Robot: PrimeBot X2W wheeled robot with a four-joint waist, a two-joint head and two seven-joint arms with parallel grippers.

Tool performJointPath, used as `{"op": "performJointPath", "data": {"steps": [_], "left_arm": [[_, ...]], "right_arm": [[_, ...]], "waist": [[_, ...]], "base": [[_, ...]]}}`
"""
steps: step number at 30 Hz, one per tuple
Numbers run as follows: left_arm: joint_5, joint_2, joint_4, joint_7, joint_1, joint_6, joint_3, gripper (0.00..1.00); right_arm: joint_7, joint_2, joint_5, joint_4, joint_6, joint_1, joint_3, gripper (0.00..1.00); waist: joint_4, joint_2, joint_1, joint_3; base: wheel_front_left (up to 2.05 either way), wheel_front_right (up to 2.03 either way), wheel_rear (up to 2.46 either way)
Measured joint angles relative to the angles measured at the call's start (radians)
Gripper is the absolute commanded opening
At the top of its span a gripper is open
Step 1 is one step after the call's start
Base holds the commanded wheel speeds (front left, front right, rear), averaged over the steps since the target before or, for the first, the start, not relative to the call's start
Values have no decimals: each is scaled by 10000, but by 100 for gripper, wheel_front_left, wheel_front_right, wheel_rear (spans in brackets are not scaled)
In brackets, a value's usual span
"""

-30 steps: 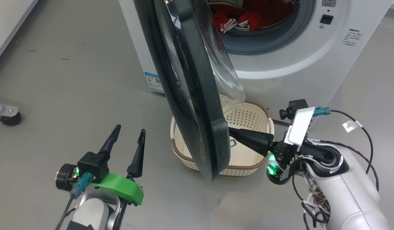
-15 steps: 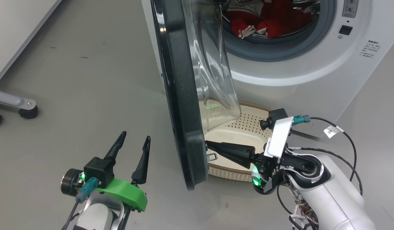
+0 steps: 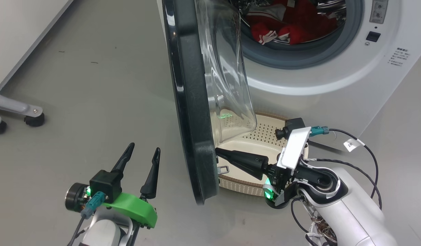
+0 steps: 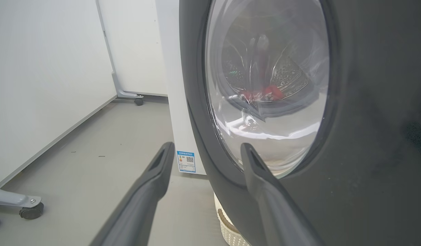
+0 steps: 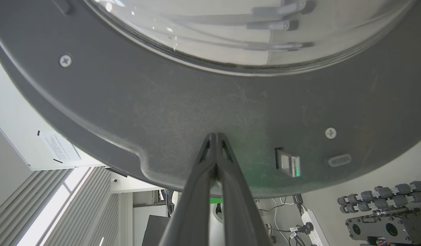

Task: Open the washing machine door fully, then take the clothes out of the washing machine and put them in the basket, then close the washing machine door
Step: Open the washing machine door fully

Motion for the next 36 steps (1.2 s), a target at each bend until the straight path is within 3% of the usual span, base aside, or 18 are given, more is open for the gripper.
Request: {"op": "performJointPath", "data": {"steps": [10, 12, 13, 25, 30, 36], "left_arm": [[-13, 4, 0, 0, 50, 48, 23, 100], [-15, 6, 0, 0, 53, 50, 48, 100], [-29, 8, 0, 0, 55, 52, 67, 100], [-100, 12, 23, 2, 193, 167, 199, 100], [-180, 13, 23, 2, 197, 167, 205, 100], [-186, 13, 23, 2, 198, 167, 209, 100]], "right_arm": [[-1039, 27, 245, -161, 0, 392, -878, 0], [-1250, 27, 134, -176, 0, 457, -1104, 48], [-1379, 27, 54, -188, 0, 506, -1229, 100], [-2976, -104, -1003, -199, 0, 1648, -2105, 100], [-4084, -454, -2033, -207, 0, 1882, -2527, 100], [-6029, -984, -4130, -384, 0, 1967, -2830, 100]], "waist": [[-104, 0, 0, -69], [-132, 0, 0, -71], [-148, 1, 0, -74], [-424, 0, 0, -204], [-481, 0, 0, -219], [-574, 1, 0, -234]], "base": [[0, 0, 0], [0, 0, 0], [0, 0, 0], [0, 0, 0], [0, 0, 0], [0, 0, 0]]}}
